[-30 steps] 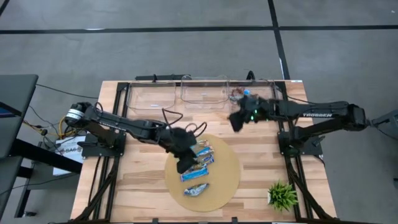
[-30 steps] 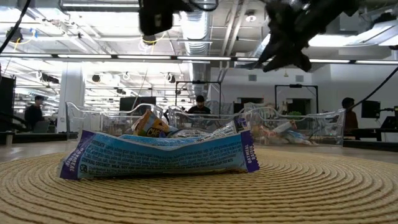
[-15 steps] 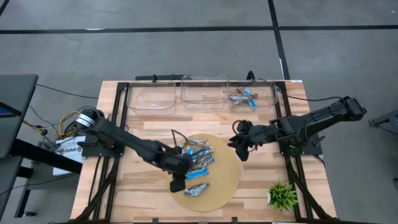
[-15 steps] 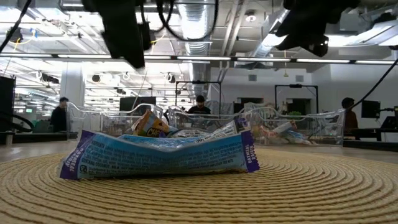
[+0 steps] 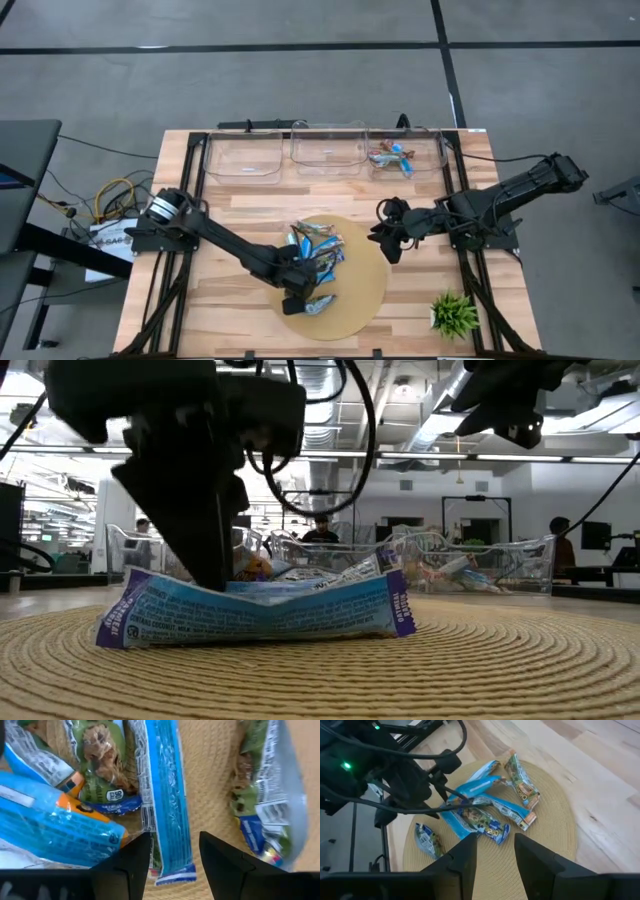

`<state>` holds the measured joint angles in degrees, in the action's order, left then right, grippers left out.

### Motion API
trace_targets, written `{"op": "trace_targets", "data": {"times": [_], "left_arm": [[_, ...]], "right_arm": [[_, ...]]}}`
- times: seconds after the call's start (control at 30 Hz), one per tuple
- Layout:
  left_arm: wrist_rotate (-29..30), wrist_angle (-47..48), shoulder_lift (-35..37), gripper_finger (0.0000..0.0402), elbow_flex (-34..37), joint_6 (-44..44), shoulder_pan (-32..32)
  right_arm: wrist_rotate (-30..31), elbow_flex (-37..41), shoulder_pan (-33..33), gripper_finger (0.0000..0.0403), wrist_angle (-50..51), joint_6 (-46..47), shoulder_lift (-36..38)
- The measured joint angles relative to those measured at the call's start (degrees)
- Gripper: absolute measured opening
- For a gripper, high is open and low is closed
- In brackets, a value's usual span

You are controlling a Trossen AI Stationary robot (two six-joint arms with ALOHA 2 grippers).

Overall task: Pick and place Granola Bars by type
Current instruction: Put the blue granola bar into the center transparent bin

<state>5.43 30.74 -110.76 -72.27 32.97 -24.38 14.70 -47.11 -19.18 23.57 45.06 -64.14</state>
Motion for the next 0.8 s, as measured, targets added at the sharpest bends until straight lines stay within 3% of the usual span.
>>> {"op": "trace_targets", "data": {"times": [0.4, 0.8], "left_arm": [[1.2, -0.3, -1.0, 0.0153, 0.0, 1.4, 0.0], [1.0, -0.3, -1.0, 0.0011, 0.0, 4.2, 0.0]], "right_arm": [[-0.7, 0.0, 0.0, 0.0123, -0.1, 0.1, 0.0], [-0.7, 0.0, 0.0, 0.0123, -0.1, 0.0, 0.0]]}}
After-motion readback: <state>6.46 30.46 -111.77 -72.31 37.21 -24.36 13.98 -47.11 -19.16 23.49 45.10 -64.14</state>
